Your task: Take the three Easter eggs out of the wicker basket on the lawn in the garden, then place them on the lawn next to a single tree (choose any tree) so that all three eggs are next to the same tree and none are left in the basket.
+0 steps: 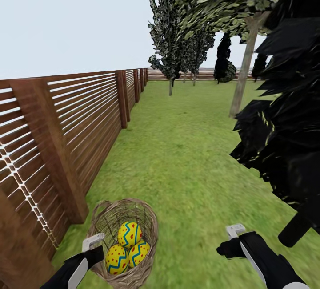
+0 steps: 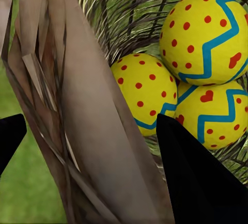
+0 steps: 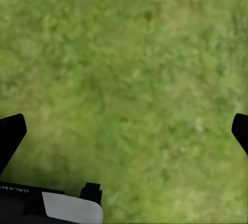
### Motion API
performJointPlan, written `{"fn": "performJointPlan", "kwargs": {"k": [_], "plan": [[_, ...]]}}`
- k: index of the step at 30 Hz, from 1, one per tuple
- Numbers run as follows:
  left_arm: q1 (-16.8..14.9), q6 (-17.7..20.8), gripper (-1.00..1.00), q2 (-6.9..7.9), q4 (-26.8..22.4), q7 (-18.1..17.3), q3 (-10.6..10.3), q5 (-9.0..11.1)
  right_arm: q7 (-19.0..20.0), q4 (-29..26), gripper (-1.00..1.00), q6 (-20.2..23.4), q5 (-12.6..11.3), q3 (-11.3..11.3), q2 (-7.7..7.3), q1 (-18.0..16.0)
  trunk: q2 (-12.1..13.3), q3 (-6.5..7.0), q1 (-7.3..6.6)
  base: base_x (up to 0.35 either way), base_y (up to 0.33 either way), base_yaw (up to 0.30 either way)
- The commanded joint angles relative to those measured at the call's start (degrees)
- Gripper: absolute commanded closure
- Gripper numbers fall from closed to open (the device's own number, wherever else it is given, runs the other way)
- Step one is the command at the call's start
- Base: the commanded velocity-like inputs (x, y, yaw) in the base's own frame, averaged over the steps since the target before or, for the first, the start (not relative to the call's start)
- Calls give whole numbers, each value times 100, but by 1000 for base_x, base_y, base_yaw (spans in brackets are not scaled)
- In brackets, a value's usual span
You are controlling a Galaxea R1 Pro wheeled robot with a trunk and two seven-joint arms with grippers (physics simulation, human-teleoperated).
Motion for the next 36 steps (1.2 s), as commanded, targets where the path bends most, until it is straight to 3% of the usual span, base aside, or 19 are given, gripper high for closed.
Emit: {"fn": "performJointPlan", "kwargs": {"k": [1,36], "plan": [[-2,33,100,0,-18,25,2,62,10,-8,-100,27,0,16,-7,-4,-8,-10,5,339,89,0],[-1,35,100,-6,-26,25,2,53,10,-8,-100,27,-9,9,-17,-4,-8,-3,5,339,89,-17]]}}
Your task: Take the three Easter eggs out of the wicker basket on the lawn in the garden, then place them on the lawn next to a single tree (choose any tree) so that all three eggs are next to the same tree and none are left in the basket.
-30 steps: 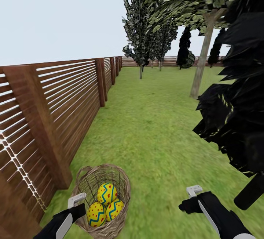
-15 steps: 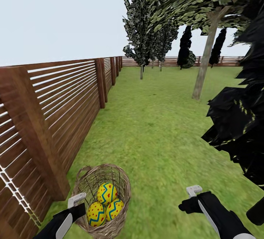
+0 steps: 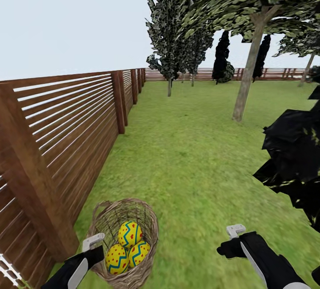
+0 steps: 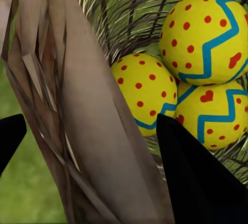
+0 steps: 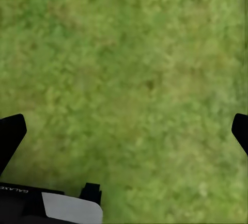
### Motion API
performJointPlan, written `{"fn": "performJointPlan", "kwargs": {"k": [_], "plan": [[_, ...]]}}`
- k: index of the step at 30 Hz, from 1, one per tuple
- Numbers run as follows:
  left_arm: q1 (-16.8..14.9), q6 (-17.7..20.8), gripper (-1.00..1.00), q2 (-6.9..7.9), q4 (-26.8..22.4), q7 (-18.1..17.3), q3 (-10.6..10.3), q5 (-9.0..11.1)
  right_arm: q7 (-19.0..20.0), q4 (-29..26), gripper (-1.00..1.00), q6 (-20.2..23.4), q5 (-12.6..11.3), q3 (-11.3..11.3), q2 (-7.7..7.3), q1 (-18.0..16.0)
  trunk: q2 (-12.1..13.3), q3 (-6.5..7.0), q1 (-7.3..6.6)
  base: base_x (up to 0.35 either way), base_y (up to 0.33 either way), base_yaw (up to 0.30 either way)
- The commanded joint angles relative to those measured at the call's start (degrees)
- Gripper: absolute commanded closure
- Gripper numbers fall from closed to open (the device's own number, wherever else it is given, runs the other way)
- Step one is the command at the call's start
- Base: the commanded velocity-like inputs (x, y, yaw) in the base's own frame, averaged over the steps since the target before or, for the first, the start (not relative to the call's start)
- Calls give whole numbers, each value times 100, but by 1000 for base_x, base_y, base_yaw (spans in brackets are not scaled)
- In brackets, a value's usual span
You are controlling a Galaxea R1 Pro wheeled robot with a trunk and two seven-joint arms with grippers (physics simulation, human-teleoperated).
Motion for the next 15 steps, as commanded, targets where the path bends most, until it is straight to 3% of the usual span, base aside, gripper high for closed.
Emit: {"fn": "performJointPlan", "kwargs": {"k": [1,15], "plan": [[-4,32,100,-1,-16,25,4,60,9,-8,-100,27,-1,17,-6,-6,-8,-9,5,339,89,-8],[-4,32,100,-3,-13,25,-5,60,9,-8,-100,27,-10,10,-5,-5,-8,-9,5,339,88,-3]]}}
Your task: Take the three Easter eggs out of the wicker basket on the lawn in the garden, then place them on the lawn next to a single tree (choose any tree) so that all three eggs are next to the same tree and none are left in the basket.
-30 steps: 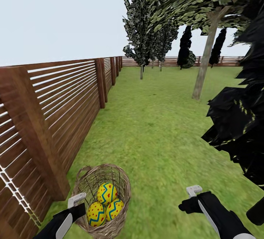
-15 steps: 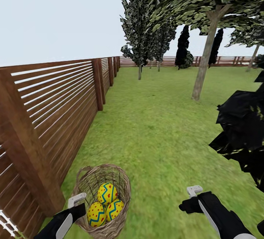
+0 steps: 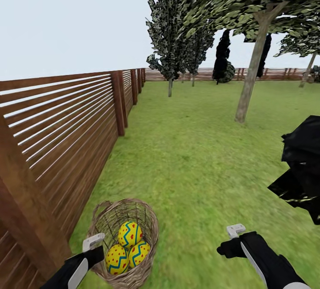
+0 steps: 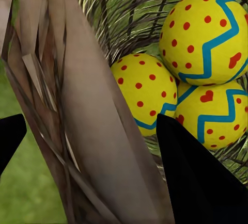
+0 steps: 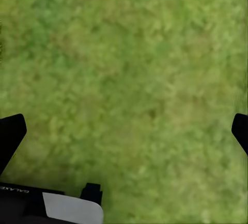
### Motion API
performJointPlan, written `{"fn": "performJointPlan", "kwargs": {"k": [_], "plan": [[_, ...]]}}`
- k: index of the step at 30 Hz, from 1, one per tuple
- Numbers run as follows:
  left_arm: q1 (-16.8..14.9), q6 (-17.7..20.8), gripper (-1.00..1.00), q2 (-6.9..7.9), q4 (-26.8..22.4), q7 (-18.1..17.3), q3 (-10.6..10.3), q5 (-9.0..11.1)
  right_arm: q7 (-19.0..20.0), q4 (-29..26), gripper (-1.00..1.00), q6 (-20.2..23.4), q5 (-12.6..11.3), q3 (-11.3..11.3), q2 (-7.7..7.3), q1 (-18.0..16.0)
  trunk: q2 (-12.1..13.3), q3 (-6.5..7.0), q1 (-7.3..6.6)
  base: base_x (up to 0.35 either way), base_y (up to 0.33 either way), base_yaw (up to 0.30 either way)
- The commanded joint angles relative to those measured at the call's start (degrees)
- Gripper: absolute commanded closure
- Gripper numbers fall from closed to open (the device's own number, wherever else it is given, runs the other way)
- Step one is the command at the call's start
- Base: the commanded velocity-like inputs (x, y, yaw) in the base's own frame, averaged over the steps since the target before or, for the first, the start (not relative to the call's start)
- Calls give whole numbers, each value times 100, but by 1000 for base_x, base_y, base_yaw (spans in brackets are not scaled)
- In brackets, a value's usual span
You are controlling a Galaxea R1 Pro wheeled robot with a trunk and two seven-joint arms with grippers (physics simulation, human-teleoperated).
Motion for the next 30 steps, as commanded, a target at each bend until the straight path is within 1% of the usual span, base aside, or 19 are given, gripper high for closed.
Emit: {"fn": "performJointPlan", "kwargs": {"k": [1,8,15,24,30], "plan": [[-3,32,100,0,-19,25,1,68,9,-8,-100,27,-1,16,-2,-4,-8,-9,5,339,79,-199],[-3,32,100,0,-10,25,1,68,9,-8,-100,27,-1,15,-7,-3,-8,-9,5,339,79,-286],[-3,32,100,0,-25,25,1,71,9,-8,-100,27,-1,15,-28,-4,-8,-9,5,339,76,-20],[-4,32,100,0,-28,23,3,77,9,-8,-100,27,-3,15,-33,-6,-8,-9,5,339,76,-264],[-4,32,100,0,-28,22,1,77,9,-8,-100,27,-1,15,-33,-6,-8,-9,5,339,76,-10]]}}
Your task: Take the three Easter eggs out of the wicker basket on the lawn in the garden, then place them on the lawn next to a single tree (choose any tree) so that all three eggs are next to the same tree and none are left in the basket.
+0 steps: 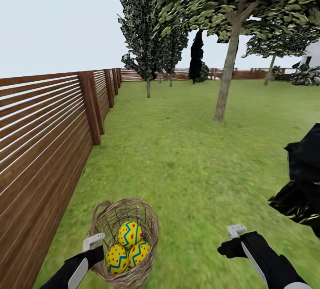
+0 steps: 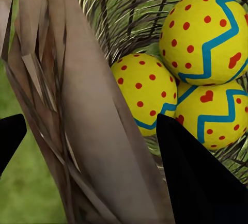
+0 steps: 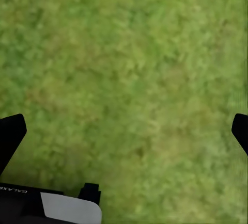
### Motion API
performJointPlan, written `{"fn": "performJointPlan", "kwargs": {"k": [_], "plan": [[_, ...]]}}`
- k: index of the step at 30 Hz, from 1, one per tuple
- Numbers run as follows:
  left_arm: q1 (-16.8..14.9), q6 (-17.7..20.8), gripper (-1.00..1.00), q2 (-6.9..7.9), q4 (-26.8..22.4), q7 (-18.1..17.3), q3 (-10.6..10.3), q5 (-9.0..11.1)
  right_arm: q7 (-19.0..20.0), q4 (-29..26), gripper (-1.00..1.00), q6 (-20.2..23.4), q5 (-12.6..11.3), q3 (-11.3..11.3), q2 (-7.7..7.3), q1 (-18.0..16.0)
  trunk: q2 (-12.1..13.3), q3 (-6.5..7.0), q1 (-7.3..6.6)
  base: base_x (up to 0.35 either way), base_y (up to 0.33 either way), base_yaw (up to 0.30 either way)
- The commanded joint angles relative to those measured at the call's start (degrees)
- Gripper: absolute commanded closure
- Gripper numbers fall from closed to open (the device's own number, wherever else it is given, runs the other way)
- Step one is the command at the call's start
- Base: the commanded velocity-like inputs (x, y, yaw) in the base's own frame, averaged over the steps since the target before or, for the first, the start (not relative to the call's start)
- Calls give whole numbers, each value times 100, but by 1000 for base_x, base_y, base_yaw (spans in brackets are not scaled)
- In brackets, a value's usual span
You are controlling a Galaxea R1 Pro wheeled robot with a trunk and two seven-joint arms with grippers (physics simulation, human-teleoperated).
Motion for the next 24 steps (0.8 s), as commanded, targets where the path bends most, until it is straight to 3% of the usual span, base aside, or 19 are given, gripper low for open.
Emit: {"fn": "performJointPlan", "kwargs": {"k": [1,24], "plan": [[0,33,100,0,-19,25,3,62,9,-8,-100,27,-2,17,-6,-4,-8,-9,5,339,76,0],[-3,33,100,2,-19,19,3,62,9,-8,-100,27,-5,17,-13,-4,-8,-9,5,339,75,0]]}}
